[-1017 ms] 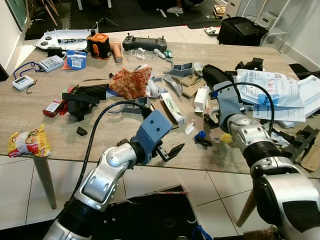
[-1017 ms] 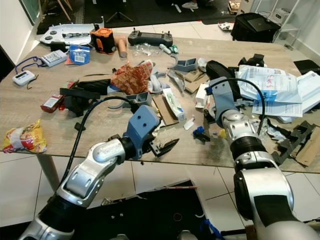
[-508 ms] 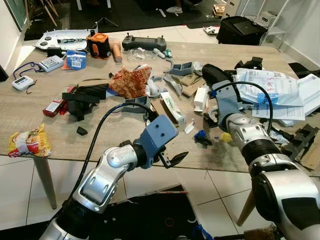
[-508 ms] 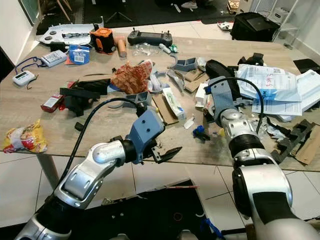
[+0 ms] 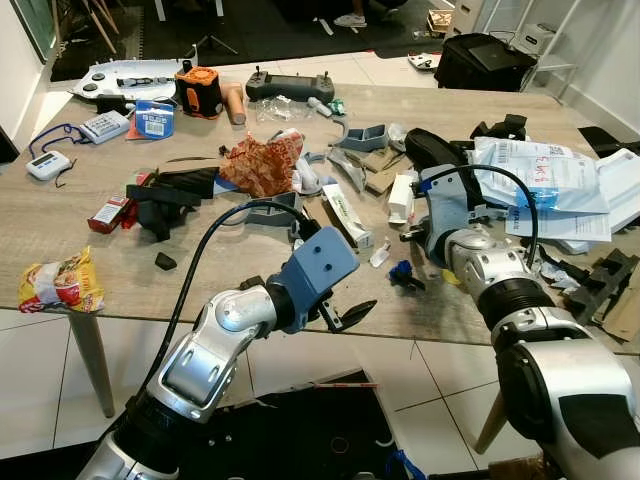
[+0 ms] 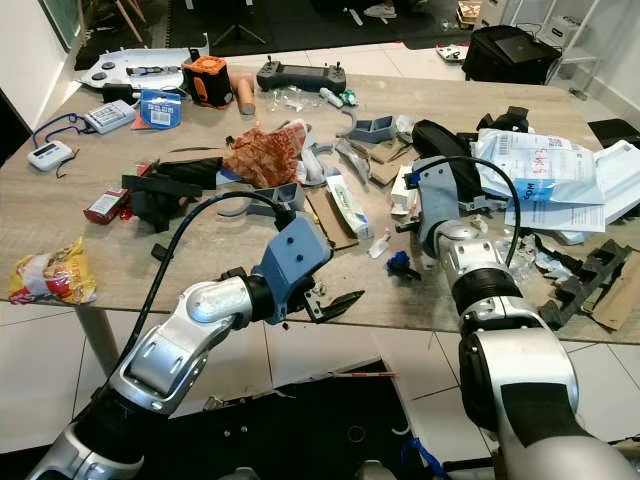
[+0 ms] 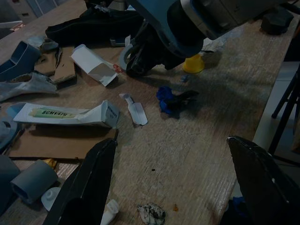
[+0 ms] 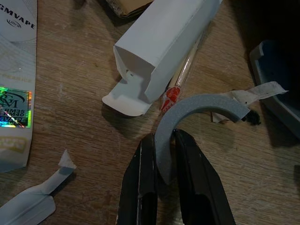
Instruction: Picking trash to rubbish bin
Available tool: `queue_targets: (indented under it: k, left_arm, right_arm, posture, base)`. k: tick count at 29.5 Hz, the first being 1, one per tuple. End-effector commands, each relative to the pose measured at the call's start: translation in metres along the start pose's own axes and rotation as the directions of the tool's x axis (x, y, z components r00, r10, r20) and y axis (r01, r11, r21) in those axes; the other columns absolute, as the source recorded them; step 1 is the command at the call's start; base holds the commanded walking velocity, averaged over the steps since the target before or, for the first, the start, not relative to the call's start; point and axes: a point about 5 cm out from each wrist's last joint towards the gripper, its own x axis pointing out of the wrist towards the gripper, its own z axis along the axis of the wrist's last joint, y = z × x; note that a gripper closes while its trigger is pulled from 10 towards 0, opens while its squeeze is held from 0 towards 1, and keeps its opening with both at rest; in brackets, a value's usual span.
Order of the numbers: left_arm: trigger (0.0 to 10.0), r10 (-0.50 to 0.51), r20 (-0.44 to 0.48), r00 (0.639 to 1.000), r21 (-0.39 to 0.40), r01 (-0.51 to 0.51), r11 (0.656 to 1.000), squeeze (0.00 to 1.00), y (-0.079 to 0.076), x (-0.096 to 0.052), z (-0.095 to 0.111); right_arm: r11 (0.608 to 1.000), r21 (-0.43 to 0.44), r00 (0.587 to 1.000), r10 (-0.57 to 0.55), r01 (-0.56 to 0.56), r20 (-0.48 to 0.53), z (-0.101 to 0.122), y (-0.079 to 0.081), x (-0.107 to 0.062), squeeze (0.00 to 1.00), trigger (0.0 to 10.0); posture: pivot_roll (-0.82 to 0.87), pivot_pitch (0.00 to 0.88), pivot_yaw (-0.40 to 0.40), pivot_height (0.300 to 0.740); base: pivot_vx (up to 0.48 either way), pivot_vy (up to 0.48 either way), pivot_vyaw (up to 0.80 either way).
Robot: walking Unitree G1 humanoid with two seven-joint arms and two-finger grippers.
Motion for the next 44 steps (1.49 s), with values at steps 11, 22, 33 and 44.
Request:
queue_targets:
  k: [11,22,33,44]
  left_arm:
    - [10.0,0.008,-0.002,1.0,-0.01,-0.008,1.0,0.0,0.002,-0.001,0.0]
    - [10.0,0.019,0.031,0.999,-0.053,-0.017,0.998,0.0,0.003,0.0,0.004]
    - [10.0,0.064,0.034,0.997,-0.057,-0.062,0.996,0.0,0.009,-0.002,0.004]
    - [10.0,0.29,0.031,0.957,-0.118,-0.284,0.951,0.0,0.033,-0.008,0.0]
  right_arm:
    - [0.932,0.312,0.952,0.094,-0.187,0.29,0.053,0.003,-0.009,0.0,0.0]
    - [0.371,0.301,0.422,0.303,-0.878,0.855,0.149,0.009,-0.074,0.0,0.0]
    - [0.235,0.083,0.164,0.349,-0.969,0.923,0.145,0.019,-0.11,0.0,0.0]
    - [0.011,-0.1,-0.092,0.301,-0.995,0.949,0.124,0.029,-0.147,0.0,0.0]
  posture:
    - [0.09,0.199,-0.009,0.74]
    - [0.09,0.199,-0.009,0.74]
    - [0.08,0.193,-0.012,0.74]
    - [0.08,0.181,-0.014,0.74]
  base:
    - [0.0,0.0,0.0]
    - [0.0,0.0,0.0]
    - [0.0,0.0,0.0]
    - [0.0,0.0,0.0]
